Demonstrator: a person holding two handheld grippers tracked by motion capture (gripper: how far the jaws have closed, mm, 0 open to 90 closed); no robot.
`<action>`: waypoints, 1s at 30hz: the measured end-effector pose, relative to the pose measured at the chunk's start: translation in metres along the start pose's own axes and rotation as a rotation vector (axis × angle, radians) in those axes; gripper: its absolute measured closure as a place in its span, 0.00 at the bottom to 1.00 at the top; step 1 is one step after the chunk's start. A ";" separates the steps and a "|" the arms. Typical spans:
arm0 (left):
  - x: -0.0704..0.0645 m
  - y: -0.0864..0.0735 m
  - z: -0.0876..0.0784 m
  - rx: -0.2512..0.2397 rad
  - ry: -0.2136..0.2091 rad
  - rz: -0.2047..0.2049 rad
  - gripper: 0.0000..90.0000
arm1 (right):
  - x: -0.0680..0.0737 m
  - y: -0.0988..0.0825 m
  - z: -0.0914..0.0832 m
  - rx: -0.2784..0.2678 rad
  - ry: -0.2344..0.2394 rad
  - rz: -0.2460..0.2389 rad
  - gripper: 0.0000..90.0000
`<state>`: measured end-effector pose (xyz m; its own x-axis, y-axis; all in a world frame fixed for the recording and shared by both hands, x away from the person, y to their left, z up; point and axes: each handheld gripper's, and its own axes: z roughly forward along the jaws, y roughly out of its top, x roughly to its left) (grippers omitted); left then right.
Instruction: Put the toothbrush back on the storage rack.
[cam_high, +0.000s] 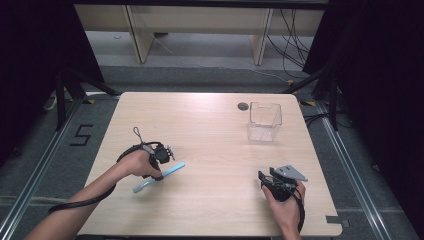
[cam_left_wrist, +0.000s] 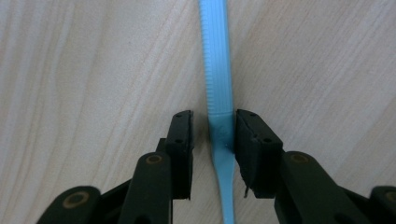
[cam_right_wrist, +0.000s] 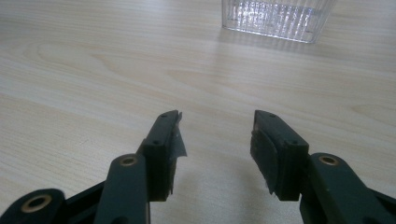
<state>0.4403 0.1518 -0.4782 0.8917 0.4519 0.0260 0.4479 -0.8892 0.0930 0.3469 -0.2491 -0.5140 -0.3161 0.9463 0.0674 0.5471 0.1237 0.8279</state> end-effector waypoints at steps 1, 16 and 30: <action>0.000 0.000 0.000 0.003 0.002 0.007 0.76 | 0.001 0.000 0.000 0.000 0.002 0.014 0.58; -0.003 -0.001 0.000 0.010 -0.004 0.088 0.87 | 0.002 0.000 0.001 0.006 0.004 0.002 0.58; -0.006 -0.003 -0.010 0.007 -0.014 0.139 0.87 | 0.003 0.000 0.003 0.013 0.007 -0.029 0.59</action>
<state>0.4327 0.1520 -0.4682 0.9459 0.3236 0.0247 0.3207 -0.9436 0.0825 0.3483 -0.2455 -0.5153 -0.3368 0.9404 0.0475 0.5478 0.1547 0.8222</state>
